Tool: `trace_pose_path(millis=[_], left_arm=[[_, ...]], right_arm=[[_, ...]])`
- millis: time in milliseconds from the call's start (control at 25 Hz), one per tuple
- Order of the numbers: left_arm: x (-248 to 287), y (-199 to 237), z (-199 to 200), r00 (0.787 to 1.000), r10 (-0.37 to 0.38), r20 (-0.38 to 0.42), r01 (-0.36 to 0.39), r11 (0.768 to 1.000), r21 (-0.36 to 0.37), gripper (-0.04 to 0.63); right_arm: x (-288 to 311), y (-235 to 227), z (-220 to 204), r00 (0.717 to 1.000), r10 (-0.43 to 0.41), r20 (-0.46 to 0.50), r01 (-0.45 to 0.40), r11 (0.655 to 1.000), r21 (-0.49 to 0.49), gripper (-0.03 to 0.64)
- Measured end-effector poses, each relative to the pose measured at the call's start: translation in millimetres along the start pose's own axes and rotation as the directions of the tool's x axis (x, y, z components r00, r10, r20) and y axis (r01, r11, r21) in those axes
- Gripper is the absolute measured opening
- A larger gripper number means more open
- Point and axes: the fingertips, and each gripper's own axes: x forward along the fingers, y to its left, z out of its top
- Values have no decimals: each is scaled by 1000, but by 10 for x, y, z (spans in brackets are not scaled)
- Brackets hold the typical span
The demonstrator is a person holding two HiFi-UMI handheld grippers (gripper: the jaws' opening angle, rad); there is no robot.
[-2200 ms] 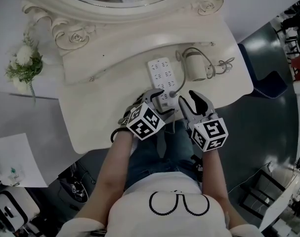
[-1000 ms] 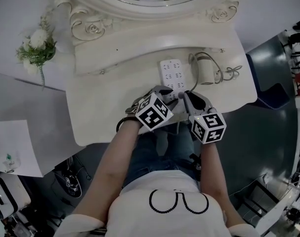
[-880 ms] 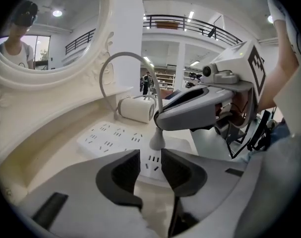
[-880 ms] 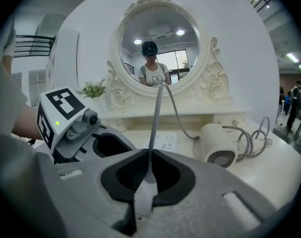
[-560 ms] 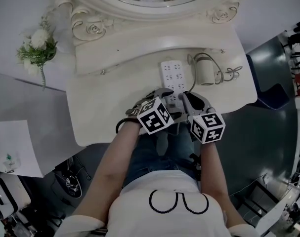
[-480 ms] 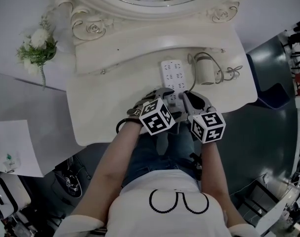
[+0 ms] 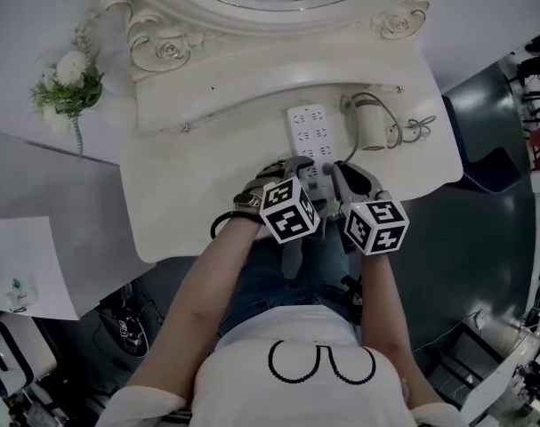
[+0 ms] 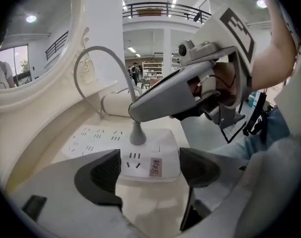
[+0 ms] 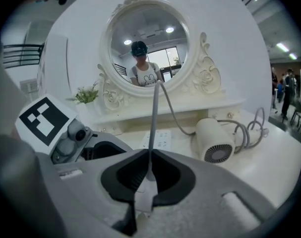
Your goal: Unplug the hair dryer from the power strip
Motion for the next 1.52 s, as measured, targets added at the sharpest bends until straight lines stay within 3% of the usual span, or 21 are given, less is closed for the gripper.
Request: trace_pose_path(millis=[120, 280, 400, 480, 560, 720, 800, 1040, 1200, 1320, 1440, 1520], left_arm=[[8, -24, -7, 1000, -10, -18, 10, 1000, 29, 368], [59, -49, -87, 996, 31, -80, -17, 987, 163, 374], [56, -37, -83, 997, 37, -67, -27, 988, 149, 374], [53, -37, -79, 998, 37, -58, -29, 990, 136, 374], [53, -42, -77, 998, 34, -58, -26, 990, 137, 374], [61, -55, -88, 996, 29, -78, -16, 986, 166, 374], [69, -52, -95, 996, 32, -81, -18, 985, 172, 374], [52, -39, -88, 997, 22, -67, -11, 987, 158, 374], [49, -40, -96, 998, 14, -68, -4, 988, 155, 374], [44, -49, -78, 998, 4, -66, 5, 990, 139, 374], [37, -44, -64, 998, -1, -62, 9, 992, 122, 374], [35, -45, -60, 998, -2, -63, 9, 994, 113, 374]], right_arm=[[26, 90, 2, 1000, -6, -24, 4, 997, -75, 22], [72, 77, 34, 999, 20, -51, -27, 992, -123, 21], [-9, -48, 33, 1000, 30, -5, -30, 1000, -2, 23], [-63, -50, 14, 1000, 15, 19, -16, 999, 29, 23], [-76, 7, 3, 1000, -5, 19, 5, 1000, -3, 23], [35, 156, 37, 1000, -19, -20, 15, 987, -159, 23], [72, 117, 74, 1000, -16, -24, 12, 987, -159, 23], [-213, -182, 114, 996, -58, 72, 57, 998, 27, 23], [-372, -223, 167, 994, -63, 86, 61, 998, 18, 23], [-349, -339, 147, 994, -77, 76, 71, 994, 84, 25], [-269, -539, 59, 995, -76, 61, 58, 966, 253, 25], [-239, -692, 8, 995, -74, 71, 41, 919, 393, 25]])
